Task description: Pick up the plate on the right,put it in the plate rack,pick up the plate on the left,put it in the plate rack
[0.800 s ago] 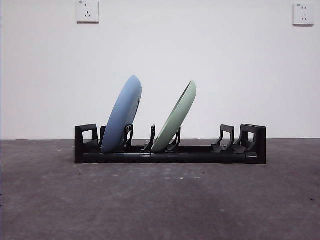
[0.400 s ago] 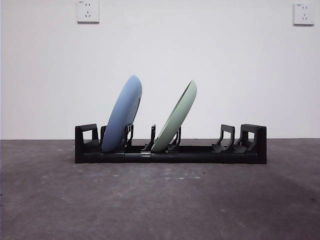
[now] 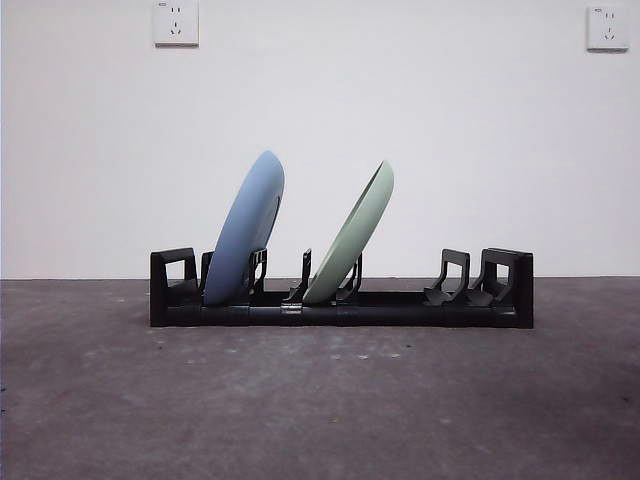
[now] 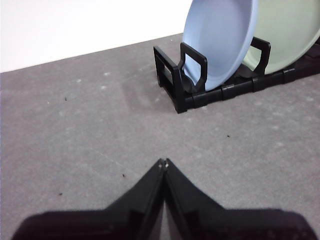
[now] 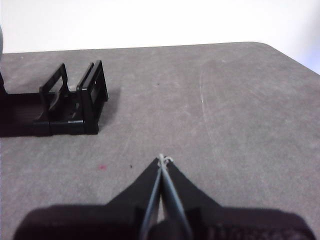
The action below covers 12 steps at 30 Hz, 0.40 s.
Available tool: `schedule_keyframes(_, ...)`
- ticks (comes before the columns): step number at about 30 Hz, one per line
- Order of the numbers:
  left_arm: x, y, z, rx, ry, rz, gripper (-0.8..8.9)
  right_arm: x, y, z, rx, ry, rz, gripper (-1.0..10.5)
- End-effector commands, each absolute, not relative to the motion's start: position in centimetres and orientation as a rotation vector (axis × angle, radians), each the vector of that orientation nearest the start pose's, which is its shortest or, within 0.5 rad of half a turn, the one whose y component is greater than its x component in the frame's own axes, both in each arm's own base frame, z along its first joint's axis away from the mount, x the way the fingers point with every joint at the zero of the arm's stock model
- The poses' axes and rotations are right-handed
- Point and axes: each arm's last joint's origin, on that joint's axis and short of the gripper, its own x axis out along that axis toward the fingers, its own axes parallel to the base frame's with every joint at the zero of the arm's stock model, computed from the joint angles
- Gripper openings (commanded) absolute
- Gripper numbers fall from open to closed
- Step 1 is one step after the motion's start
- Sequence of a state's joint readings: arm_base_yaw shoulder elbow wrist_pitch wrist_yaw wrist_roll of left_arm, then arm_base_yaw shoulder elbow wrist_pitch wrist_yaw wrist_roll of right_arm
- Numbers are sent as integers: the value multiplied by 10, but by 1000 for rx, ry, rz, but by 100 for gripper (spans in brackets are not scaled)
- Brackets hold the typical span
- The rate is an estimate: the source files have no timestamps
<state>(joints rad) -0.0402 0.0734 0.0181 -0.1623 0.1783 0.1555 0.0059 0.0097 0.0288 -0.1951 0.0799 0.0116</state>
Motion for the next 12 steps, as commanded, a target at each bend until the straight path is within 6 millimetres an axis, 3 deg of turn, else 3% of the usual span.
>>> schedule_keyframes(1,99,-9,145,131,211,-236,-4,95,-2,151,15,178,-74,1)
schedule_keyframes(12,99,-9,145,131,214,-236,-4,95,-2,151,15,179,-75,1)
